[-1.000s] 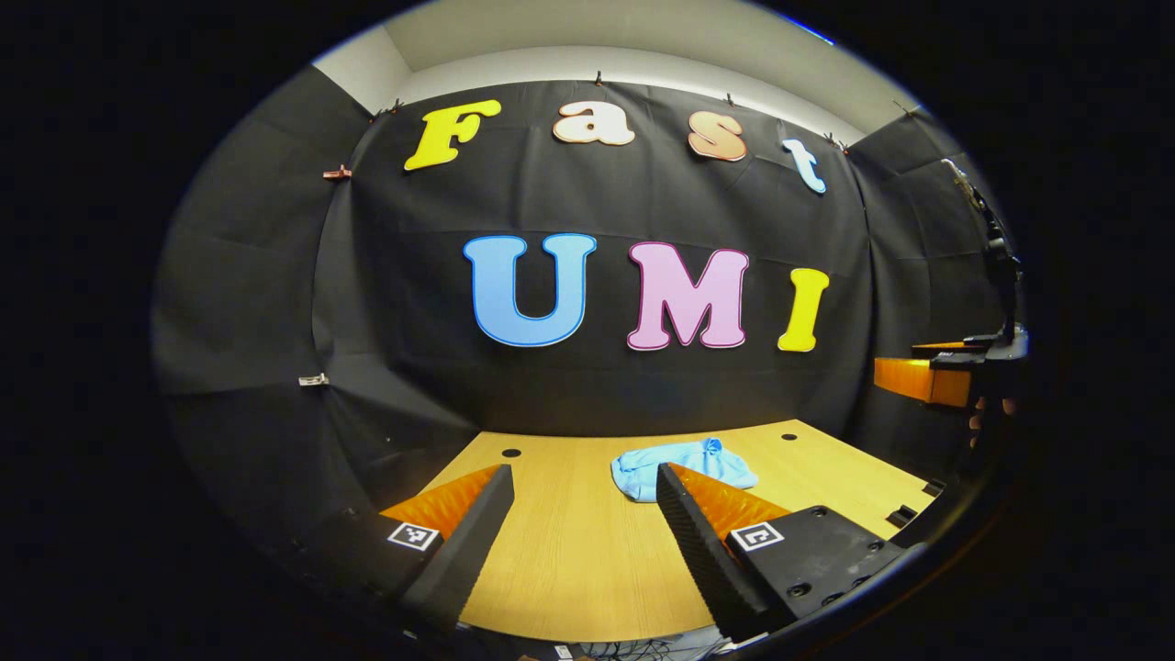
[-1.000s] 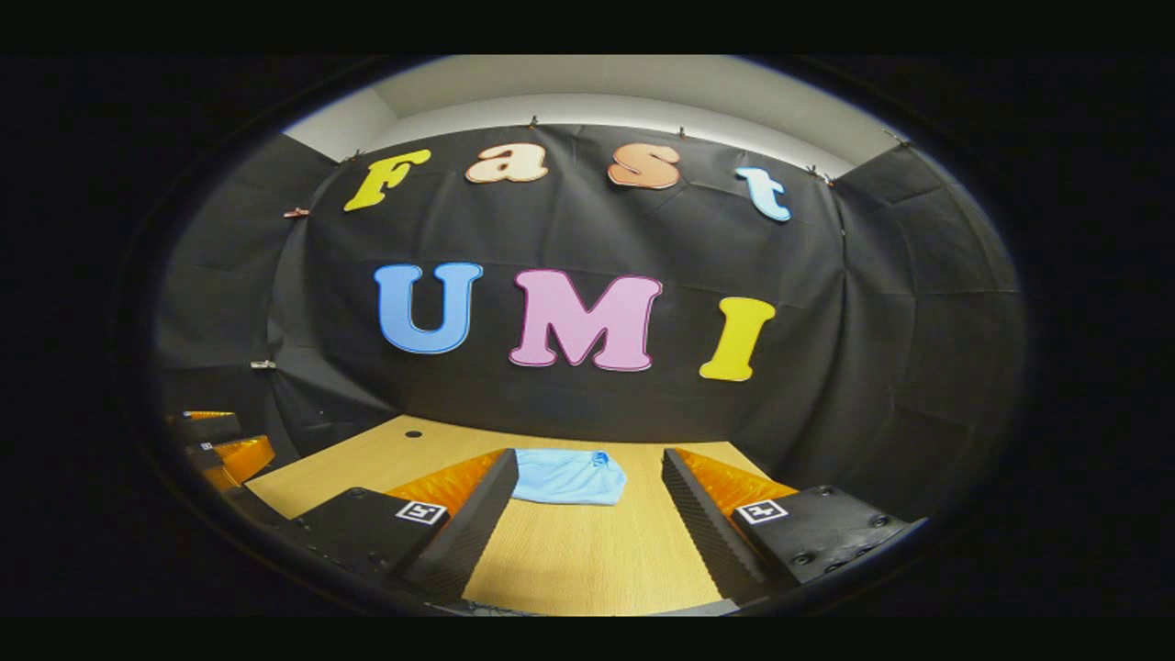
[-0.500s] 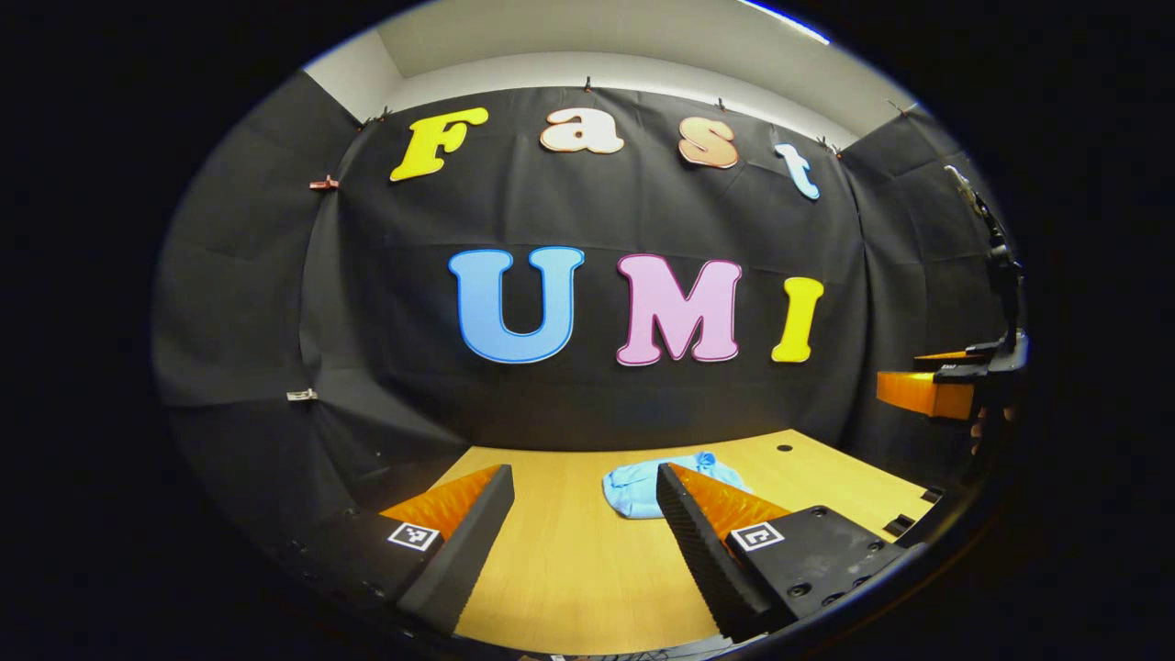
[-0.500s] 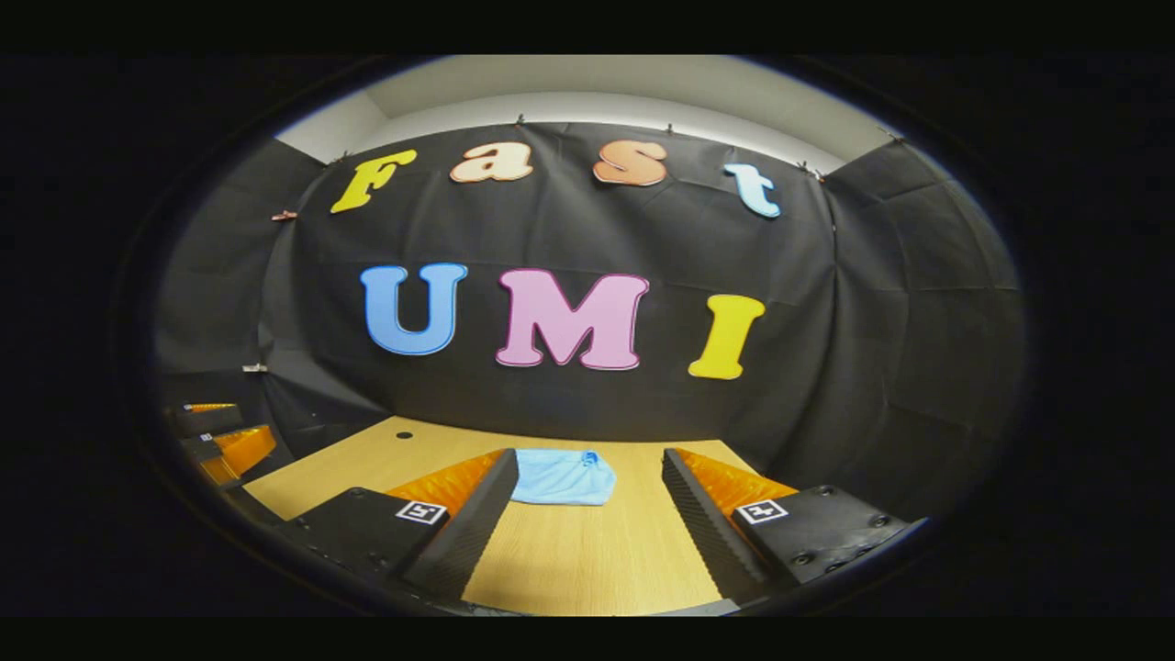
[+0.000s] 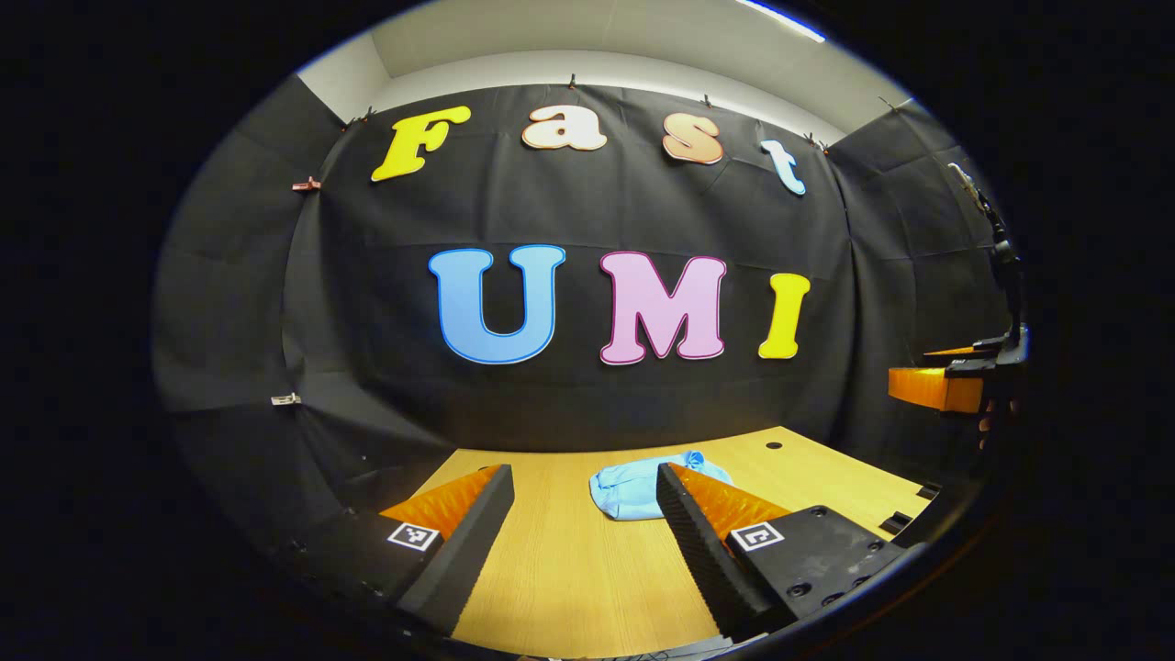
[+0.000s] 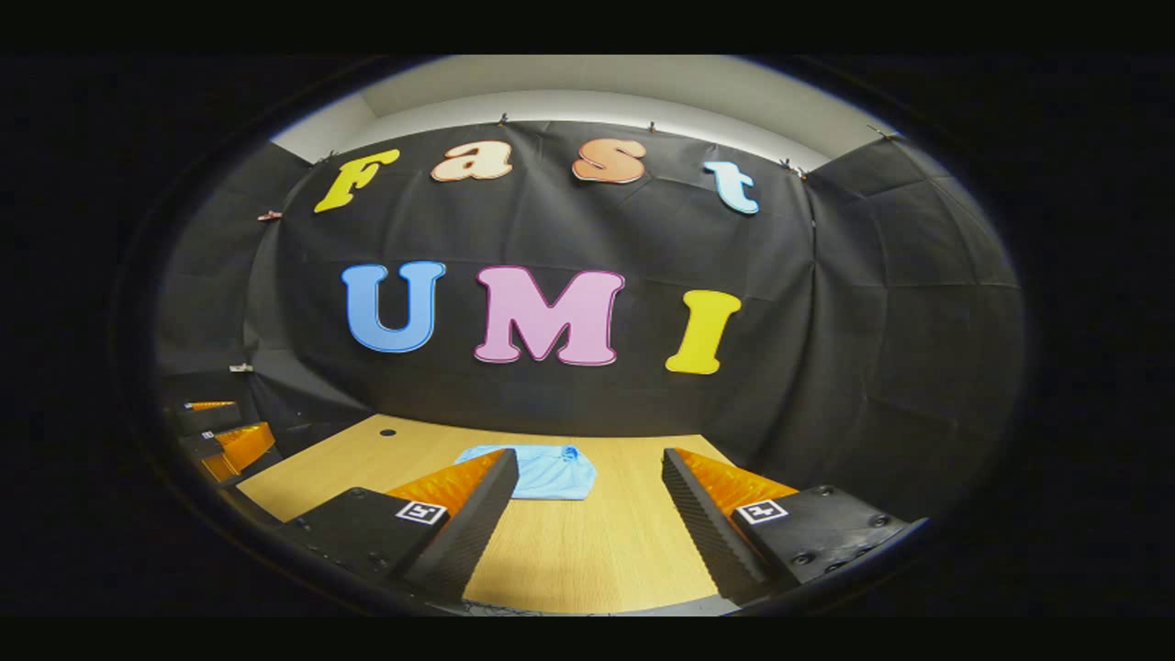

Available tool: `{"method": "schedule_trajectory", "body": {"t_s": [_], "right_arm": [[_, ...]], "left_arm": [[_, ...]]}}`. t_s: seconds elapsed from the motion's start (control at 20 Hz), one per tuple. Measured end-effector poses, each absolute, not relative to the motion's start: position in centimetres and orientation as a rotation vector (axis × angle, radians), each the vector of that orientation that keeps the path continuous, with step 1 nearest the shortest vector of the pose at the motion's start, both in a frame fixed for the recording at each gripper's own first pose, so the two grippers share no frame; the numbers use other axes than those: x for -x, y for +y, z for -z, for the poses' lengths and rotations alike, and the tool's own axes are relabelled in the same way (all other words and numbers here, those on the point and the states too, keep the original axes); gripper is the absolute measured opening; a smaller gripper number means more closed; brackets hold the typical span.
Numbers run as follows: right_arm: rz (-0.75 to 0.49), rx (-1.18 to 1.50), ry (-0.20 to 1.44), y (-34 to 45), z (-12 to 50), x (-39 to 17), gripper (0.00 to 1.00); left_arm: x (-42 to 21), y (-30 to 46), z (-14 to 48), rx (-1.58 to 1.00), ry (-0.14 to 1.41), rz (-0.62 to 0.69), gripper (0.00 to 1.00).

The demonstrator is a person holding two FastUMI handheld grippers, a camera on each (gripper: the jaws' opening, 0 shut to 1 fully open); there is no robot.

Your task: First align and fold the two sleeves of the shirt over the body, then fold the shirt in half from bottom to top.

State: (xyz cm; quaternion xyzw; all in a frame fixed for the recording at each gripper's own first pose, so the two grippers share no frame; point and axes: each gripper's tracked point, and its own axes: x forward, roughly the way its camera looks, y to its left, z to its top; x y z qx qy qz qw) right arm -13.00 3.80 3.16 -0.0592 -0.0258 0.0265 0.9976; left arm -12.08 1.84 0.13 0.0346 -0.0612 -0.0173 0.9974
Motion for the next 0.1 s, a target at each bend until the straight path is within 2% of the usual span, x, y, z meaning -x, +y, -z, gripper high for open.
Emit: {"method": "schedule_trajectory", "body": {"t_s": [0.1], "right_arm": [[-0.059,0.125,-0.051,3.92,-3.14,12.82,0.98]], "left_arm": [[12.08,2.13,0.03,-0.064,-0.123,0.024,1.0]]}}
